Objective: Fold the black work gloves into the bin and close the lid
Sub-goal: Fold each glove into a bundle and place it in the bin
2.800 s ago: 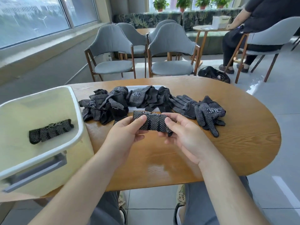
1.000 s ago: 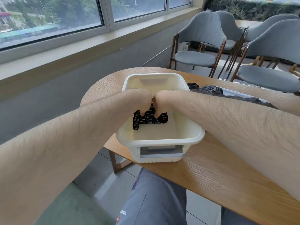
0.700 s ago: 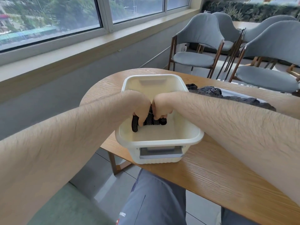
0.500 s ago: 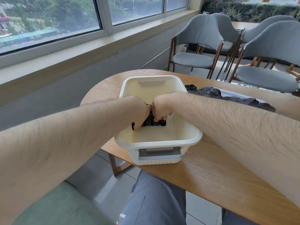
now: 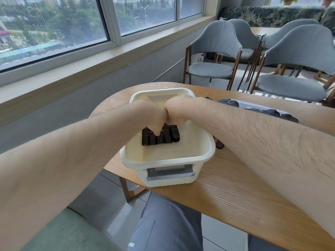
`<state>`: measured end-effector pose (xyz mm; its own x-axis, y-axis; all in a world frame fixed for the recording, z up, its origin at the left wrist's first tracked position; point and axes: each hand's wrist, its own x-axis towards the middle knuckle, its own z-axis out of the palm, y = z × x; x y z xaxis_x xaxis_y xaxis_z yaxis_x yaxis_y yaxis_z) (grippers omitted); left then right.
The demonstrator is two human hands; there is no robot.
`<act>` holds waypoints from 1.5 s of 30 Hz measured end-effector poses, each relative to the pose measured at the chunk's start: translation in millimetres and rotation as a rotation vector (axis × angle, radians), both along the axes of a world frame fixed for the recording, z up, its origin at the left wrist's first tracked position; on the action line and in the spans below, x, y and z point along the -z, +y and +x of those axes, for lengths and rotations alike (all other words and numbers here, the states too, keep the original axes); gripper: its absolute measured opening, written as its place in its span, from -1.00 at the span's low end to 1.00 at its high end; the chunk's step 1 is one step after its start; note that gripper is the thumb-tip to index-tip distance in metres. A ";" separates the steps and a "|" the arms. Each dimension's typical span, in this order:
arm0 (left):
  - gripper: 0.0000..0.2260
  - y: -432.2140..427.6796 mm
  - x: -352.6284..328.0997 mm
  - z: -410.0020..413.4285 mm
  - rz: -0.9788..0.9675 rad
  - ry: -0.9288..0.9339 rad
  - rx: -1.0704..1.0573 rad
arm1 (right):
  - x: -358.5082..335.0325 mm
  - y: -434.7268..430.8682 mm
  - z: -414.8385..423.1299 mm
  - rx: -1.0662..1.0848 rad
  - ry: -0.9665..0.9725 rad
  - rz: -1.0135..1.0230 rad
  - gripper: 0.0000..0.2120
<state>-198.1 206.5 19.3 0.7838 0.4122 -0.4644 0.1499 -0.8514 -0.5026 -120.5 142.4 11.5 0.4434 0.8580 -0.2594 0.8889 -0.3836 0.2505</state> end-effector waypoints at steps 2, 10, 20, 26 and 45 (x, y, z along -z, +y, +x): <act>-0.89 -1.2 -13.5 4.9 -0.076 -0.216 0.058 | -18.8 -16.1 5.2 -0.013 -0.029 0.209 -0.82; -0.90 -82.5 -51.2 41.1 -0.119 -0.529 0.196 | -51.5 -127.2 31.2 0.199 0.220 0.652 -0.87; -0.71 -225.7 -13.0 98.8 -0.322 -0.463 0.208 | -4.8 -265.8 53.3 0.549 0.240 0.665 -0.85; -0.86 -254.6 71.6 91.7 -0.737 -0.832 0.173 | 77.4 -317.8 43.9 0.835 0.319 0.972 -0.86; -0.91 -296.6 143.2 116.5 -1.020 -1.013 0.441 | 141.8 -402.2 41.9 1.274 -0.449 0.961 -0.55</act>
